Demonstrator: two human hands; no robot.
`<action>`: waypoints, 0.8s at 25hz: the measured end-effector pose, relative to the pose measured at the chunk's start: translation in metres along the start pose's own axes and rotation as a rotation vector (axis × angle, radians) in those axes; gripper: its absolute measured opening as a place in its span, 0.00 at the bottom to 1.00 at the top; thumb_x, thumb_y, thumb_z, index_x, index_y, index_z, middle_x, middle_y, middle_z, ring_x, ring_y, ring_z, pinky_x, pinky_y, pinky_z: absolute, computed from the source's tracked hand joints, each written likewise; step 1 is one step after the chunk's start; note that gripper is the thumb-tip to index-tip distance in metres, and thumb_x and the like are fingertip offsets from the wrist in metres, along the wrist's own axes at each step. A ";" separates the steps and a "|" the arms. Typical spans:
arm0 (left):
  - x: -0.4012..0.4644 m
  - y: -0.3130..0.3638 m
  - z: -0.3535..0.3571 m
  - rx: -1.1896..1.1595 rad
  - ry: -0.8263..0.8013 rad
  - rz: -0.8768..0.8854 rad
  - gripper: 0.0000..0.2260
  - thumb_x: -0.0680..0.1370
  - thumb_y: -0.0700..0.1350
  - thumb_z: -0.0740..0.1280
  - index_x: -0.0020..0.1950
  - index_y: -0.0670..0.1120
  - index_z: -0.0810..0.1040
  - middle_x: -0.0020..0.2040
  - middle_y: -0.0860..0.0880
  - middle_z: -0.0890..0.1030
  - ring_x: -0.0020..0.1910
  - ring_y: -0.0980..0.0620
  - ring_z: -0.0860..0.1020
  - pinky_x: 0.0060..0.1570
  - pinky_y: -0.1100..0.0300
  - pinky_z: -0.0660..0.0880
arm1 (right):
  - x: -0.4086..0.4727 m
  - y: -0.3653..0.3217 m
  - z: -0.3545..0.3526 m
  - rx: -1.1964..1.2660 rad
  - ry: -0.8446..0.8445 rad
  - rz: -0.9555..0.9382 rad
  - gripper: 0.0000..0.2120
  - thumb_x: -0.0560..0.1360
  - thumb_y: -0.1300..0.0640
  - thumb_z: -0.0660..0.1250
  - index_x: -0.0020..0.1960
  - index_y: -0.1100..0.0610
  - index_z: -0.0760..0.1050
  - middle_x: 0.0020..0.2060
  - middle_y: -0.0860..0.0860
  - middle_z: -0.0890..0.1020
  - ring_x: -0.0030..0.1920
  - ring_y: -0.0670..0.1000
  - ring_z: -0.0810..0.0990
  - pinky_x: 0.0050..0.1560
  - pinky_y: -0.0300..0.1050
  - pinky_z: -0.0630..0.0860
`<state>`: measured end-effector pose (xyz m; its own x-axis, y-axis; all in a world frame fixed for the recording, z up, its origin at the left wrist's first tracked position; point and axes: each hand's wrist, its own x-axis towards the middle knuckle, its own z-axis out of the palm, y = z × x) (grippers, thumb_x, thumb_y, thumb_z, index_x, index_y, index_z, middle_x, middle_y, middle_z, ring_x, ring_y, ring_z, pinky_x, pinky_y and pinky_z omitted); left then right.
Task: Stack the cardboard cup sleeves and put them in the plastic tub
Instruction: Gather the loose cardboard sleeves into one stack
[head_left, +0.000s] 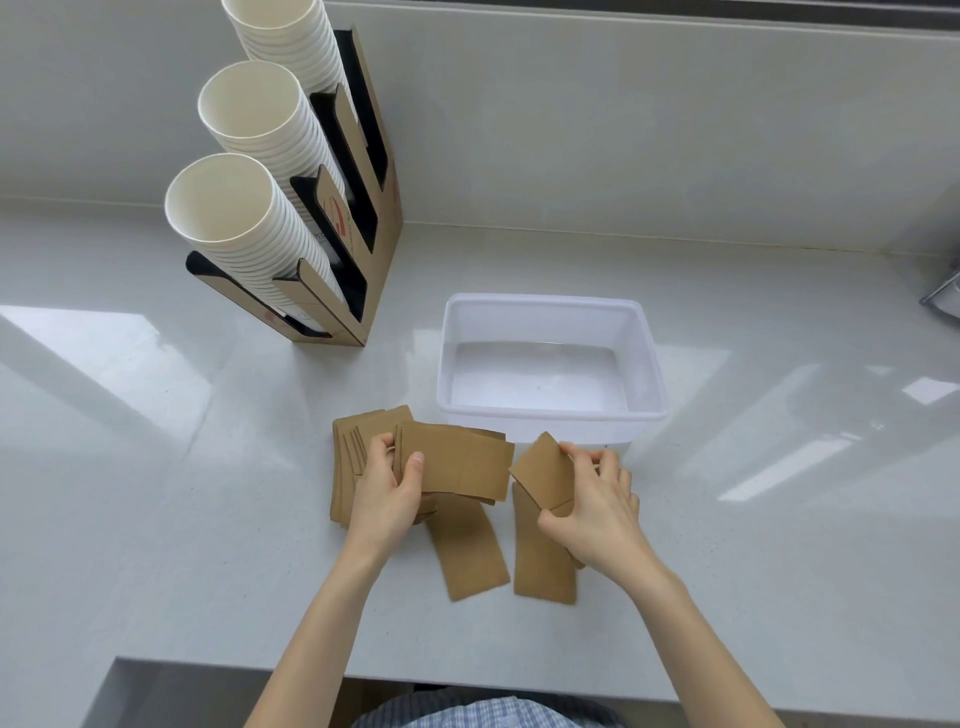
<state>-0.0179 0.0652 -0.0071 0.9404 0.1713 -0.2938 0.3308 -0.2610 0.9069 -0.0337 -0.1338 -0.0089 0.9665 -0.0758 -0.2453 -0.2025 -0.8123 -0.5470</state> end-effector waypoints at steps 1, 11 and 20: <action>0.000 0.000 0.001 -0.003 -0.014 -0.004 0.11 0.78 0.44 0.58 0.60 0.45 0.66 0.49 0.50 0.79 0.53 0.45 0.77 0.57 0.41 0.74 | 0.000 -0.005 -0.003 0.018 0.003 -0.051 0.33 0.67 0.56 0.65 0.70 0.50 0.56 0.58 0.52 0.63 0.60 0.54 0.62 0.59 0.46 0.60; -0.006 0.004 0.012 -0.107 -0.143 -0.030 0.05 0.79 0.43 0.56 0.54 0.49 0.67 0.47 0.48 0.79 0.45 0.54 0.79 0.41 0.59 0.79 | 0.001 -0.046 0.016 -0.081 -0.045 -0.411 0.33 0.68 0.59 0.63 0.71 0.49 0.57 0.62 0.52 0.63 0.61 0.53 0.62 0.60 0.42 0.59; -0.001 -0.004 0.007 -0.074 -0.089 0.000 0.08 0.77 0.44 0.59 0.56 0.50 0.65 0.51 0.50 0.79 0.52 0.47 0.79 0.56 0.42 0.75 | 0.001 -0.030 0.016 0.189 0.007 -0.279 0.28 0.73 0.54 0.63 0.71 0.49 0.58 0.58 0.49 0.64 0.61 0.49 0.64 0.63 0.42 0.64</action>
<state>-0.0201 0.0592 -0.0129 0.9447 0.0855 -0.3165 0.3273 -0.1896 0.9257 -0.0294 -0.1004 -0.0058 0.9898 0.1297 -0.0596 0.0452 -0.6806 -0.7312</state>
